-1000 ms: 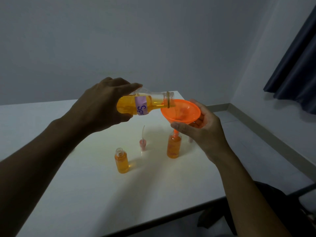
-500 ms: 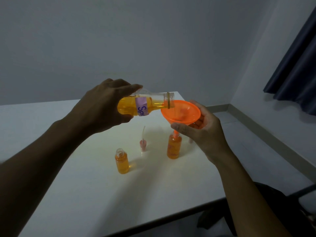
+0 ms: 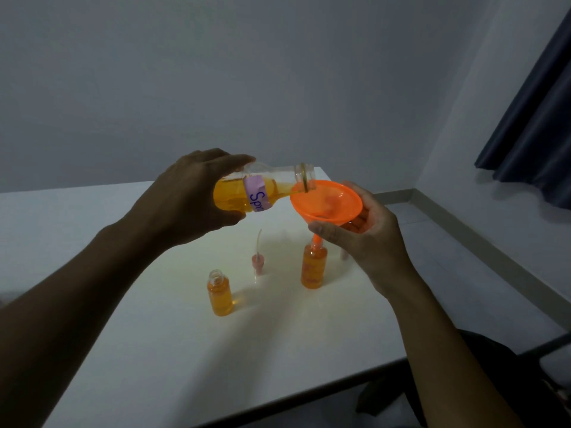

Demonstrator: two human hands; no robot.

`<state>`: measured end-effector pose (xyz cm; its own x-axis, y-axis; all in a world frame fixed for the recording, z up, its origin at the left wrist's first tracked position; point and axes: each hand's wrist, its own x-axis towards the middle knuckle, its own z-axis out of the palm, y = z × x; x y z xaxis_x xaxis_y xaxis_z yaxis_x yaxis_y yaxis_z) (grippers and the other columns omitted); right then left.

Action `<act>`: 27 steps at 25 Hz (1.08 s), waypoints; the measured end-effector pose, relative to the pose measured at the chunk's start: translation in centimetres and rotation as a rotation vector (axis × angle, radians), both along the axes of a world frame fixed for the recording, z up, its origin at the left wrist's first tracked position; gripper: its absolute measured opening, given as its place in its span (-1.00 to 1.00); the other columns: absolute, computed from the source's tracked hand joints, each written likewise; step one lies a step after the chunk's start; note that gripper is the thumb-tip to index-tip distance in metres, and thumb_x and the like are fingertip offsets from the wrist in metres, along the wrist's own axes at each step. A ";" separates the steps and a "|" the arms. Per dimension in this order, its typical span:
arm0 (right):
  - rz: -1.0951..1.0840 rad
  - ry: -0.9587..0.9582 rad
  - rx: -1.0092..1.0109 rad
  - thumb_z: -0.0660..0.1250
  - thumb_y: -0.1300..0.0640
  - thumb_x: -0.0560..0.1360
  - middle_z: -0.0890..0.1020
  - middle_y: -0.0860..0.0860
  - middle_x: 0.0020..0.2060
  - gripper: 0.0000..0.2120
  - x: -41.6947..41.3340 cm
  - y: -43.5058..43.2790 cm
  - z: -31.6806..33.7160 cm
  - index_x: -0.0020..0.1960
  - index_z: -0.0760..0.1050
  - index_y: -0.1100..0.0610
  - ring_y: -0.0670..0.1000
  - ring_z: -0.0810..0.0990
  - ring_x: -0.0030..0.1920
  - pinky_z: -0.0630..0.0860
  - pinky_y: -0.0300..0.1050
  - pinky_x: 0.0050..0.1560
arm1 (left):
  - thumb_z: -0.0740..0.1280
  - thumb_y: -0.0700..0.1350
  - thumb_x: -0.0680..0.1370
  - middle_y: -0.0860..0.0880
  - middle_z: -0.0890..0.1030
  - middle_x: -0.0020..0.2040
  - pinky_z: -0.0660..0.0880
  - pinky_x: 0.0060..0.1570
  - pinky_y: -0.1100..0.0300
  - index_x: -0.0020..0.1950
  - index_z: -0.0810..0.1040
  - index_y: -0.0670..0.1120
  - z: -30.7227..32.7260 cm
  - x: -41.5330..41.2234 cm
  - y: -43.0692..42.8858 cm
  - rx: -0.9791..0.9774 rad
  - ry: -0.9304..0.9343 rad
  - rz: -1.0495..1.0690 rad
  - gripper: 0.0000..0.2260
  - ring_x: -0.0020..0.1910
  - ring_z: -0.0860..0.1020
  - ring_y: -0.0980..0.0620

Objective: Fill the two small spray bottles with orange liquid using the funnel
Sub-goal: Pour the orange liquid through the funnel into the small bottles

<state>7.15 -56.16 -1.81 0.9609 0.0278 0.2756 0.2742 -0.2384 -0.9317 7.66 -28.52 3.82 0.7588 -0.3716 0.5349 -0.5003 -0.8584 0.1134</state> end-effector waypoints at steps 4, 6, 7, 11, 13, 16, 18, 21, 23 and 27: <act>0.017 -0.002 -0.006 0.55 -0.15 0.21 0.48 -0.05 0.38 -0.05 -0.2 0.1 0.2 0.52 0.29 -0.05 0.02 0.53 0.30 0.63 -0.16 0.08 | 0.63 -0.04 0.25 -0.10 0.59 0.21 0.57 -0.02 -0.01 0.40 0.43 -0.03 -0.7 -0.2 -0.4 -0.084 0.020 0.008 -0.24 0.07 0.58 -0.11; 0.009 -0.012 -0.013 0.55 -0.16 0.20 0.47 -0.07 0.39 -0.04 -0.3 0.1 0.3 0.53 0.28 -0.05 -0.02 0.52 0.28 0.59 -0.32 -0.03 | 0.63 -0.02 0.25 -0.12 0.60 0.20 0.54 -0.04 0.09 0.38 0.45 -0.07 -1.0 -0.2 -0.5 -0.124 0.018 0.018 -0.25 0.06 0.59 -0.10; -0.001 -0.015 -0.010 0.54 -0.16 0.19 0.47 -0.07 0.39 -0.04 -0.3 0.1 0.3 0.53 0.28 -0.06 -0.03 0.52 0.28 0.58 -0.34 -0.06 | 0.62 -0.02 0.24 -0.12 0.61 0.19 0.51 -0.05 0.14 0.38 0.46 -0.08 -1.1 -0.2 -0.5 -0.146 0.015 0.023 -0.26 0.04 0.59 -0.09; -0.009 -0.019 0.018 0.56 -0.14 0.18 0.48 -0.06 0.39 -0.03 -0.5 0.2 0.5 0.53 0.29 -0.06 0.01 0.52 0.30 0.59 -0.26 0.03 | 0.63 0.00 0.24 -0.08 0.62 0.16 0.49 -0.07 0.18 0.36 0.47 -0.05 -1.3 -0.4 -0.3 -0.203 0.012 0.034 -0.27 0.02 0.58 -0.04; -0.012 -0.029 0.048 0.57 -0.11 0.18 0.49 -0.04 0.38 -0.04 -0.6 0.2 0.6 0.52 0.30 -0.04 0.03 0.53 0.31 0.62 -0.14 0.11 | 0.62 -0.01 0.24 -0.08 0.62 0.17 0.51 -0.06 0.15 0.36 0.47 -0.05 -1.5 -0.5 -0.3 -0.215 0.011 0.030 -0.28 0.03 0.58 -0.05; -0.005 -0.025 0.070 0.60 -0.10 0.17 0.50 -0.03 0.38 -0.03 -0.6 0.2 0.5 0.52 0.31 -0.04 0.05 0.54 0.31 0.62 -0.04 0.17 | 0.62 -0.01 0.25 -0.09 0.61 0.18 0.55 -0.04 0.09 0.36 0.46 -0.05 -1.9 -0.6 -0.2 -0.235 0.010 0.035 -0.28 0.05 0.58 -0.07; -0.002 -0.030 0.067 0.60 -0.10 0.18 0.51 -0.03 0.37 -0.03 -0.6 0.2 0.5 0.52 0.31 -0.04 0.05 0.55 0.31 0.63 -0.04 0.16 | 0.62 -0.01 0.25 -0.09 0.61 0.18 0.57 -0.04 0.04 0.36 0.46 -0.05 -2.0 -0.8 0.1 -0.249 0.009 0.041 -0.28 0.05 0.58 -0.07; -0.001 -0.037 0.058 0.60 -0.11 0.18 0.50 -0.03 0.38 -0.03 -0.8 0.3 0.6 0.52 0.31 -0.04 0.04 0.54 0.31 0.63 -0.06 0.16 | 0.62 0.00 0.24 -0.07 0.61 0.17 0.58 -0.04 0.03 0.35 0.46 -0.04 -2.1 -1.0 0.4 -0.266 0.001 0.041 -0.28 0.04 0.58 -0.06; -0.001 -0.046 0.052 0.61 -0.10 0.17 0.51 -0.03 0.38 -0.03 -0.8 0.3 0.6 0.52 0.31 -0.05 0.04 0.54 0.31 0.63 -0.04 0.17 | 0.63 -0.01 0.24 -0.08 0.62 0.16 0.57 -0.05 0.05 0.35 0.47 -0.04 -2.0 -1.2 0.4 -0.278 -0.006 0.037 -0.29 0.02 0.58 -0.04; 0.004 -0.059 -0.002 0.59 -0.15 0.16 0.48 -0.05 0.40 -0.01 -0.8 0.6 0.5 0.52 0.29 -0.05 0.03 0.53 0.33 0.61 -0.11 0.14 | 0.63 -0.03 0.24 -0.10 0.62 0.16 0.47 -0.10 0.18 0.35 0.47 -0.08 -2.1 -1.4 0.4 -0.285 -0.029 0.038 -0.28 -0.03 0.50 0.07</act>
